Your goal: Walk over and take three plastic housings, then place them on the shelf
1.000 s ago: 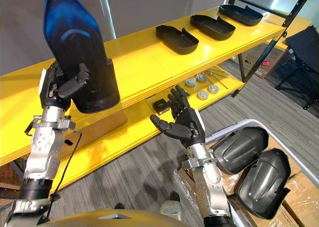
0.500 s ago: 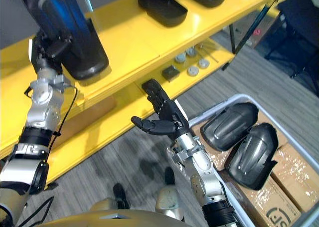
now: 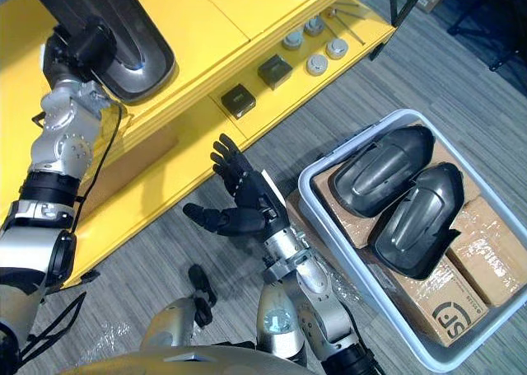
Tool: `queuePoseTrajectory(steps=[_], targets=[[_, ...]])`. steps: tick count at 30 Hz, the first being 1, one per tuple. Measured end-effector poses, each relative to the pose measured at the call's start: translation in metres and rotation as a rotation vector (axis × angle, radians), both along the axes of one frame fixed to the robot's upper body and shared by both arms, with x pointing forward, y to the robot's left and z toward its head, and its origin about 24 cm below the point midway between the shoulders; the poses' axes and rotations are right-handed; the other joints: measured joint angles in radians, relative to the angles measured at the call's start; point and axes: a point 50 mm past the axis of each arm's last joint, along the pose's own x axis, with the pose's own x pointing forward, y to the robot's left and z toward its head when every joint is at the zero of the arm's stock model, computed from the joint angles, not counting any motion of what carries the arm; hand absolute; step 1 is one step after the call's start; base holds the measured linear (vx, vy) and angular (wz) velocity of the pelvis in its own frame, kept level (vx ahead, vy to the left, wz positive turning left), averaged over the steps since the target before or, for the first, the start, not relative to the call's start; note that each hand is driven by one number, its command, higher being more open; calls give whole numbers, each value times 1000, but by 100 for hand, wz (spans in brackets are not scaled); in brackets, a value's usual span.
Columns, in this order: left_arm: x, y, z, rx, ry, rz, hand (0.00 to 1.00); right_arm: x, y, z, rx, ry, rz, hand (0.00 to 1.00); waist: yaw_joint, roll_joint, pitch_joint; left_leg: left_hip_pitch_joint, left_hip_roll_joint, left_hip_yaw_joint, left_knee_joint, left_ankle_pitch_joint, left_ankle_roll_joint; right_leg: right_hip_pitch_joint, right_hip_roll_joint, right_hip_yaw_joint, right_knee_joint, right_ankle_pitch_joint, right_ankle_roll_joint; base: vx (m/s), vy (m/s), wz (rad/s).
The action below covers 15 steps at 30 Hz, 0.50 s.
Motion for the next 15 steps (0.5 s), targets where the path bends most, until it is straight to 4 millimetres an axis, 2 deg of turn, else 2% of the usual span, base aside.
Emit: queuePoseTrajectory(steps=[4, 5, 7, 15], targets=[[1, 2, 1, -14, 13, 47, 0, -4, 4, -5, 5, 32, -7, 100, 0, 0, 1, 0, 1, 1, 3, 0, 0, -1, 0, 0, 3, 0, -1, -8, 0, 0], [1, 4, 1, -21, 22, 68, 100, -5, 4, -6, 4, 43, -19, 100, 3, -2, 6, -3, 4, 0, 13, -4, -3, 0, -1, 1, 4, -2, -2, 0, 0, 0], [3, 7, 5, -30, 31, 92, 100, -3, 4, -4, 5, 33, -26, 100, 8, -6, 26, -9, 15, 0, 38, -17, -6, 3, 0, 2, 8, -3, -4, -50, 6, -3], [2, 23, 19, -10, 39, 205, 100, -4, 3, -4, -4, 33, -24, 100, 14, -9, 42, -29, 38, 1, 72, -25, -12, -12, 16, 3, 22, -5, -8, -17, -8, -2]])
